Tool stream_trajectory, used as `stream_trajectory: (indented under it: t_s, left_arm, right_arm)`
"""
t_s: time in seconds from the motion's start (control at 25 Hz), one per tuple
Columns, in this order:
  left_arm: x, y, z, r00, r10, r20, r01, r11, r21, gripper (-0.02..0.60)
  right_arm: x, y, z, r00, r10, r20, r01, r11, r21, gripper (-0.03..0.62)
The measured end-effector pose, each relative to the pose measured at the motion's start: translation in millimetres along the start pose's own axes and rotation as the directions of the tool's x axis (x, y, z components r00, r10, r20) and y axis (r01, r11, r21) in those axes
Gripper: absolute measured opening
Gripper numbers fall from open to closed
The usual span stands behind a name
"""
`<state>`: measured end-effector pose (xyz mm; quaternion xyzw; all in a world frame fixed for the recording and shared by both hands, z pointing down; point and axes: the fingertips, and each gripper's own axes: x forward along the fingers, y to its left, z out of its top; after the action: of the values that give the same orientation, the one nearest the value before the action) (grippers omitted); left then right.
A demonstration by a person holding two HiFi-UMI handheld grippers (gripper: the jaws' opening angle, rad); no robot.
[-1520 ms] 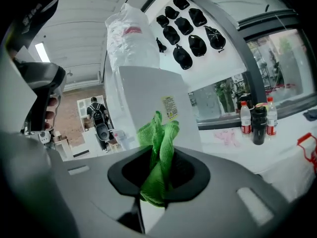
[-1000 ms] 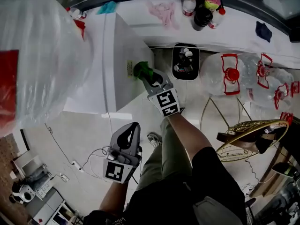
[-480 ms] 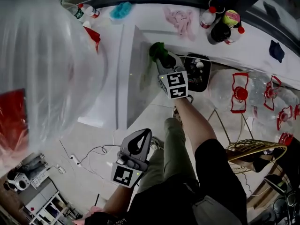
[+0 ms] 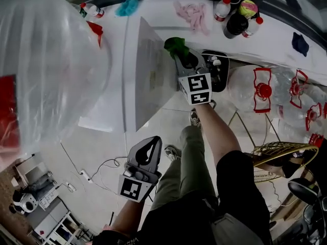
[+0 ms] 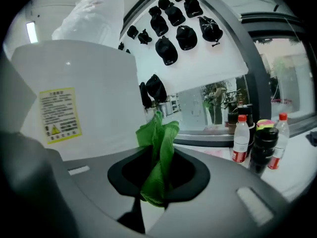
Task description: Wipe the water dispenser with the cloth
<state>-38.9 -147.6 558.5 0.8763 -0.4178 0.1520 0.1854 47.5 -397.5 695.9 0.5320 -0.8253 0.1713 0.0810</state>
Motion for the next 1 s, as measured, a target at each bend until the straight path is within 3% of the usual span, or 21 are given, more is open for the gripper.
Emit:
stream_trajectory:
  t_s: [0.28, 0.52, 0.76, 1.0]
  left_arm:
    - [-24.6, -2.9, -6.4, 0.999, -0.029, 0.026, 0.028, 0.999, 0.039, 0.002]
    - [-44.8, -16.1, -20.2, 0.998, -0.062, 0.016, 0.061, 0.996, 0.064, 0.002]
    - [-47.9, -21.6, -33.9, 0.997, -0.075, -0.014, 0.076, 0.995, 0.071, 0.002]
    - [-33.4, -14.7, -31.6, 0.998, -0.053, -0.016, 0.054, 0.997, 0.058, 0.002]
  right_arm:
    - [-92.9, 47.0, -28.1, 0.999, 0.029, 0.035, -0.030, 0.999, 0.013, 0.080]
    - [-144.7, 107.4, -90.4, 0.994, 0.101, -0.043, -0.099, 0.994, 0.043, 0.080]
    - [-152.9, 139.0, -129.5, 0.984, 0.154, -0.093, -0.146, 0.986, 0.083, 0.080]
    - [-123.3, 133.8, -135.2, 0.979, 0.169, -0.113, -0.158, 0.982, 0.098, 0.080]
